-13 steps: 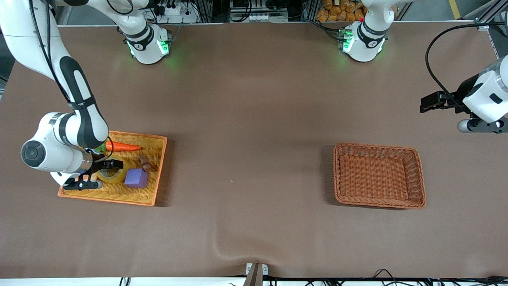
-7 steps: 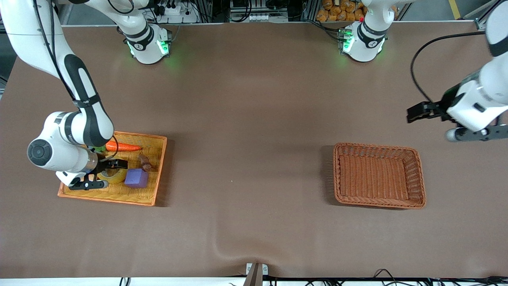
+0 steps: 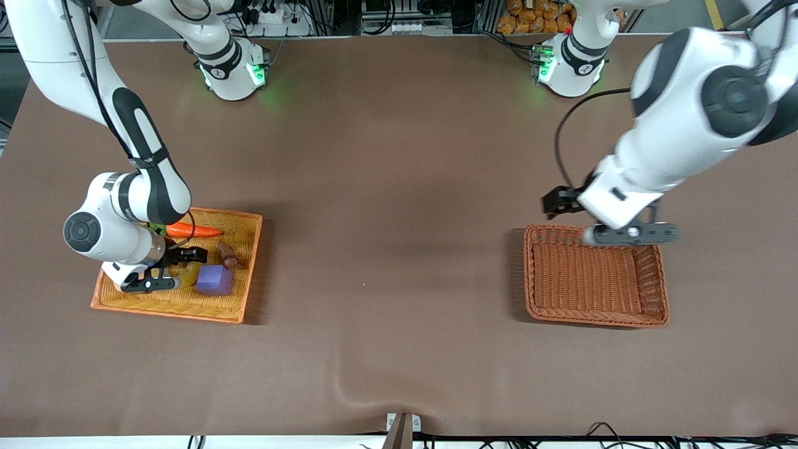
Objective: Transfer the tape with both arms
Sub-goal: 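Lower the right gripper and grasp the yellow tape roll, then carry the tape with the right gripper while the left gripper approaches, then set the tape on the table and open the right gripper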
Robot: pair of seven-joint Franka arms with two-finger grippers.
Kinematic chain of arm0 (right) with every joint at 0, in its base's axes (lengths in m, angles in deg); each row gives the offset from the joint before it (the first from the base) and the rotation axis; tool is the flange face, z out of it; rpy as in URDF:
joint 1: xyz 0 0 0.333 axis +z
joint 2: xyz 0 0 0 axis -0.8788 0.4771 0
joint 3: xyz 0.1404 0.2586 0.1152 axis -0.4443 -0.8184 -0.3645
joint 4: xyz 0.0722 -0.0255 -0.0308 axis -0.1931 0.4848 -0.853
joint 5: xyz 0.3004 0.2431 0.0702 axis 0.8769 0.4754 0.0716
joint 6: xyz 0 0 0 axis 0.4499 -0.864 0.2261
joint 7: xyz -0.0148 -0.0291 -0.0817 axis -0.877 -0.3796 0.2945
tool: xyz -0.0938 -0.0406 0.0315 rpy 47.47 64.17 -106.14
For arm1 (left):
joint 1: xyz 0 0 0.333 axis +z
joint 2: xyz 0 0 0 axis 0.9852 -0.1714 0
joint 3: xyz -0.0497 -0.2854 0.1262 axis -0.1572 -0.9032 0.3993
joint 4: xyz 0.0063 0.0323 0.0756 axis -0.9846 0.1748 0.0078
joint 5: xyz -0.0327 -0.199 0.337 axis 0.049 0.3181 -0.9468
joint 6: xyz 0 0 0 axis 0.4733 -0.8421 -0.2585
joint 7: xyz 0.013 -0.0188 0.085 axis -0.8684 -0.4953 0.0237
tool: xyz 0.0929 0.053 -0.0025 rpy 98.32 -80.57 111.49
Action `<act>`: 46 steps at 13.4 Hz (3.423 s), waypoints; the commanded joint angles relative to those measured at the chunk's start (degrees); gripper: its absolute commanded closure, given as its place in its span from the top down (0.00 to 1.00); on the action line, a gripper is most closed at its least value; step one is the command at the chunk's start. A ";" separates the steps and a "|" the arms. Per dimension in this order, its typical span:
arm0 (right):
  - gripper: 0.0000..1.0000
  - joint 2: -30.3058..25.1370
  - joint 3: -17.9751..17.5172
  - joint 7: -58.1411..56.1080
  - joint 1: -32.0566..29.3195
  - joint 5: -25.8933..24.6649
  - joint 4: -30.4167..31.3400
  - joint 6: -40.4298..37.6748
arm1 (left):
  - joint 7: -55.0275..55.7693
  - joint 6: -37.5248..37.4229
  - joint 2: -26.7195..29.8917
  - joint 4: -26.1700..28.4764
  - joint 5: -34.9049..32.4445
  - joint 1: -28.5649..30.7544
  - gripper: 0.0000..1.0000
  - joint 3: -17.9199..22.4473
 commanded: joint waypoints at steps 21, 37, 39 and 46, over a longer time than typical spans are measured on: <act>0.00 -14.06 -0.42 34.75 27.92 1.03 -10.26 -11.16 | 15.45 4.77 -4.36 -1.60 -0.38 -7.66 1.00 0.65; 0.00 17.06 -0.15 83.04 47.99 -0.02 -35.68 5.53 | 0.50 -0.43 -0.83 -1.60 0.23 1.76 1.00 0.21; 0.00 18.91 0.02 83.13 49.04 -0.02 -35.68 7.81 | 0.59 -0.43 -0.83 -1.60 0.23 1.76 1.00 0.21; 1.00 16.91 2.83 82.52 48.78 -1.08 -35.68 7.74 | 1.64 -0.43 -1.62 -1.60 3.30 0.71 1.00 0.12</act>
